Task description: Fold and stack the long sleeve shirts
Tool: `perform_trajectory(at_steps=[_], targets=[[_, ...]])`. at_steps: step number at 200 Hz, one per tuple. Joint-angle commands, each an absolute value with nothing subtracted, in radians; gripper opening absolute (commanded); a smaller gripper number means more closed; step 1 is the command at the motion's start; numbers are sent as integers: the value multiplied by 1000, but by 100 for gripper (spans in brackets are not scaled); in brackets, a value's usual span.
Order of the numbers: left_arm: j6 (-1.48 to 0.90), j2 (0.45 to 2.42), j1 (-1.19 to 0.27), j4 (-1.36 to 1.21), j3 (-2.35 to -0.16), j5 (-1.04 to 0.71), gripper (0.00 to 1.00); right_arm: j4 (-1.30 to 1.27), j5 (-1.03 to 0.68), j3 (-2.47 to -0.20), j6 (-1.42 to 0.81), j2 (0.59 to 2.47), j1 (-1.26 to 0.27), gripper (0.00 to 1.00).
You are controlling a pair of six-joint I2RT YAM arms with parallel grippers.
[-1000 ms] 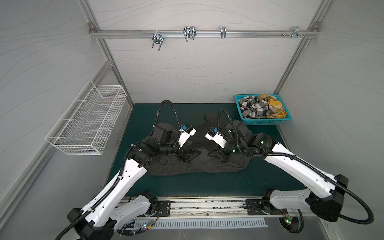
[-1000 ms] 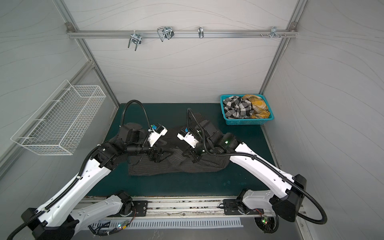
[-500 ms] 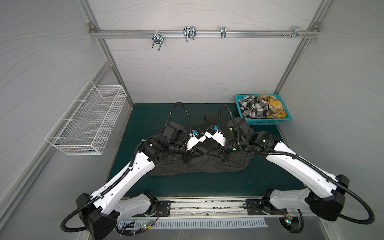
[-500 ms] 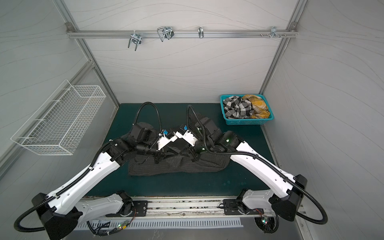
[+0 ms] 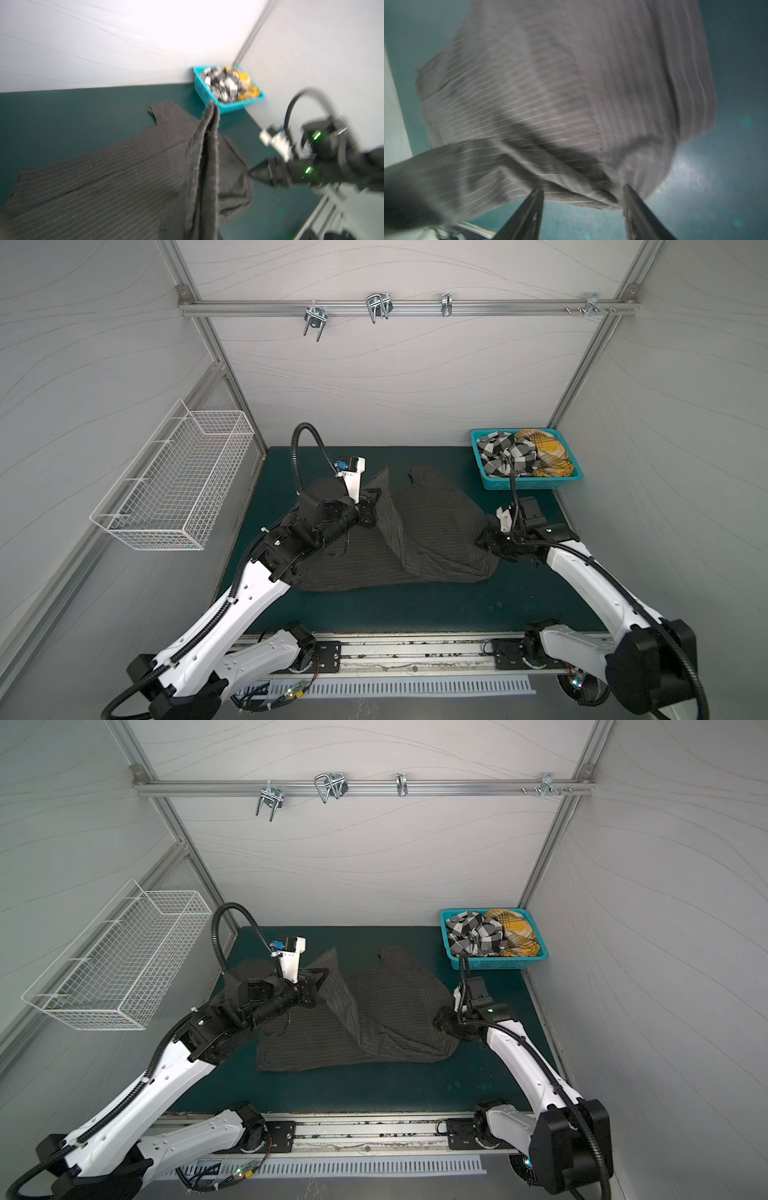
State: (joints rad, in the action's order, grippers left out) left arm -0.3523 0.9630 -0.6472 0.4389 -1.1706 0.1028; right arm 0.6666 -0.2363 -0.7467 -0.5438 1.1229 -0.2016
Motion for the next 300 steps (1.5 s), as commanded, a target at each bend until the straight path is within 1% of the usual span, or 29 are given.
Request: perform_trajectory(at_steps=[1,12,31,45,58,73,79,91,105,111,130,146,170,178,186,200,217,227,244,258,279,300], targets=[[-492,914,-647,375,-1221,260,0,553,-500,-700,-619,1180,-75,48],[-503,902,-647,366,-1222,276,0,533,-558,-716,-591,1264,-61,40],[-511,908,-647,381,-1237,273,0,473,-601,-734,-590,1374,-61,35],[-524,908,-647,390,-1243,277,0,465,-556,-751,-600,1437,-61,32],[-544,902,-647,405,-1249,336,0,494,-488,-781,-591,1500,-54,31],[-567,896,-647,446,-1264,494,0,533,-426,-810,-586,1569,-31,32],[-596,902,-647,494,-1281,604,0,545,-412,-819,-587,1597,-19,34],[-658,937,-635,622,-1335,780,0,550,-413,-828,-585,1638,3,45],[-739,996,-582,772,-1384,858,0,558,-427,-844,-566,1661,12,53],[-773,1024,-539,816,-1390,838,0,559,-439,-851,-558,1661,11,55],[-870,1079,-404,855,-1344,637,0,568,-462,-873,-525,1602,-15,65],[-892,1088,-384,774,-1254,569,0,621,-356,-906,-502,1500,-73,74],[-915,1101,-364,672,-1145,531,0,729,-188,-954,-496,1365,-141,80],[-919,1110,-353,653,-1123,513,0,761,-133,-964,-494,1339,-155,84],[-918,1120,-345,634,-1105,506,0,784,-100,-972,-485,1325,-172,86],[-920,1132,-326,621,-1082,492,0,814,-66,-976,-469,1320,-196,86],[-916,1137,-304,610,-1053,482,0,798,-107,-961,-459,1333,-227,85],[-913,1135,-290,608,-1039,471,0,784,-141,-968,-434,1360,-264,82],[-909,1129,-265,597,-1001,458,0,812,-89,-1027,-411,1436,-323,81],[-905,1125,-243,588,-954,453,0,810,-100,-1067,-415,1492,-328,76],[-898,1112,-190,567,-853,457,0,778,-108,-1092,-430,1562,-330,74],[-899,1086,-117,549,-756,416,0,765,-90,-1107,-441,1648,-324,68]])
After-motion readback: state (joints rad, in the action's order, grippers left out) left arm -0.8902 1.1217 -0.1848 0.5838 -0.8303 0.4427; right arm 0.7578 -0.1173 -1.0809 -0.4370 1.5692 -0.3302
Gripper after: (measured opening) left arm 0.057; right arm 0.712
